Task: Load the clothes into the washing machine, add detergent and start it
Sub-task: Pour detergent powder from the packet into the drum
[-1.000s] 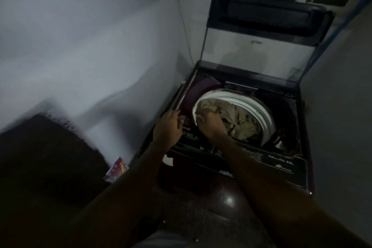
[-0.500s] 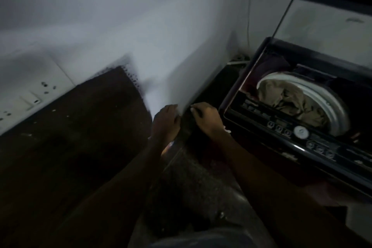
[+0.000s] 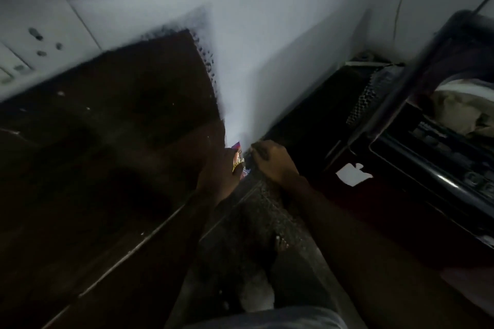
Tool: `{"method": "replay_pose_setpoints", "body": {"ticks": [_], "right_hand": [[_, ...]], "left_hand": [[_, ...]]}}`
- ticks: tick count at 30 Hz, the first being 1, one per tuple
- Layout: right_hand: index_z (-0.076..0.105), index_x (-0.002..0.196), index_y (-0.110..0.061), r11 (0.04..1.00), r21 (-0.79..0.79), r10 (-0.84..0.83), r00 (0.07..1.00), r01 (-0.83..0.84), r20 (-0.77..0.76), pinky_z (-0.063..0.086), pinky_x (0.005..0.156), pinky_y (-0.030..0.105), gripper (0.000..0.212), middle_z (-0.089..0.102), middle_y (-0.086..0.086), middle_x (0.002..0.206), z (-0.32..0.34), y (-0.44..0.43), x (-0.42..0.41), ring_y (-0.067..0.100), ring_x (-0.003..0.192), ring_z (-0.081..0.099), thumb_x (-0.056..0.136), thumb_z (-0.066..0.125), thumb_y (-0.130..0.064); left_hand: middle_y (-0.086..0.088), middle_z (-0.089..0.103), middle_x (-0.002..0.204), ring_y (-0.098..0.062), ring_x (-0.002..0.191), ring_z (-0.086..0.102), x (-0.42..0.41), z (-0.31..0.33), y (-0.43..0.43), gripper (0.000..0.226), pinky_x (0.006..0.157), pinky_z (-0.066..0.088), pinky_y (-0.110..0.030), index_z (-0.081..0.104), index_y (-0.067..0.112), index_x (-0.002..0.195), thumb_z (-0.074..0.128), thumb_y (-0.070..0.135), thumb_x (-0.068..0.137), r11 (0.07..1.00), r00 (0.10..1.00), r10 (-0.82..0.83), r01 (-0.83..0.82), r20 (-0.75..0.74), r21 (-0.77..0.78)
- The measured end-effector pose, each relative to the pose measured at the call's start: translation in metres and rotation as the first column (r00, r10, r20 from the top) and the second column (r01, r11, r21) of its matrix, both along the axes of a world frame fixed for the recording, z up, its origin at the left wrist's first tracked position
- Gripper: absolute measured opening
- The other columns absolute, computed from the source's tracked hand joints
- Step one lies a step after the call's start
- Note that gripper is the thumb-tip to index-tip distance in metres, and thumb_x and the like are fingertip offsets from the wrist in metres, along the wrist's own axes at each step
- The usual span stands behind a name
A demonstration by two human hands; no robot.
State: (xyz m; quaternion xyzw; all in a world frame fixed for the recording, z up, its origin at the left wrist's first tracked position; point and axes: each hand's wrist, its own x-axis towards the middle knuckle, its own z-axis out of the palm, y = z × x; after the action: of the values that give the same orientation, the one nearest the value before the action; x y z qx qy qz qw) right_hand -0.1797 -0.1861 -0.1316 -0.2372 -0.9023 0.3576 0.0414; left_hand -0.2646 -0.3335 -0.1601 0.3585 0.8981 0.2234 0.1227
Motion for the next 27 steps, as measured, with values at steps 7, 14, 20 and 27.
{"method": "replay_pose_setpoints", "body": {"ticks": [7,14,20,27], "right_hand": [[0.064,0.116,-0.013,0.997,-0.004,0.071,0.993,-0.071,0.097,0.050,0.090,0.038,0.032,0.065,0.009,0.115,-0.161,0.024,-0.055,0.024,0.103,0.061,0.093,0.054,-0.032],[0.056,0.128,-0.014,0.993,0.072,0.086,0.989,-0.095,0.117,0.048,0.094,0.041,0.039,0.062,0.011,0.123,-0.338,0.056,-0.119,0.026,0.109,0.059,0.095,0.051,-0.034],[0.054,0.129,-0.006,0.999,0.034,-0.044,0.998,0.043,0.048,0.044,0.095,0.038,0.041,0.058,0.016,0.128,-0.448,0.071,-0.160,0.031,0.115,0.055,0.098,0.047,-0.033],[0.044,0.137,-0.004,0.961,-0.163,-0.230,0.972,0.222,-0.035,0.041,0.098,0.037,0.049,0.051,0.018,0.138,-0.512,0.074,-0.192,0.033,0.124,0.050,0.100,0.044,-0.035]], "left_hand": [[-0.010,0.058,0.132,-0.027,0.125,0.054,-0.056,-0.165,0.013,0.072,0.104,0.046,-0.043,0.052,0.013,0.133,0.074,0.051,0.076,0.993,0.979,0.118,-0.121,0.168,0.012],[-0.012,0.054,0.138,-0.030,0.130,0.050,-0.120,-0.353,0.041,0.063,0.107,0.041,-0.050,0.048,0.012,0.139,0.072,0.035,0.086,0.953,0.920,0.270,-0.298,0.284,0.060],[-0.010,0.049,0.144,-0.031,0.134,0.046,-0.139,-0.466,0.044,0.071,0.109,0.039,-0.046,0.039,0.014,0.147,0.066,0.045,0.088,0.903,0.893,0.389,-0.418,0.228,0.096],[-0.014,0.056,0.139,-0.032,0.128,0.053,-0.167,-0.539,0.050,0.083,0.106,0.042,-0.047,0.051,0.010,0.140,0.067,0.057,0.074,0.810,0.784,0.383,-0.539,0.489,0.230]]}}
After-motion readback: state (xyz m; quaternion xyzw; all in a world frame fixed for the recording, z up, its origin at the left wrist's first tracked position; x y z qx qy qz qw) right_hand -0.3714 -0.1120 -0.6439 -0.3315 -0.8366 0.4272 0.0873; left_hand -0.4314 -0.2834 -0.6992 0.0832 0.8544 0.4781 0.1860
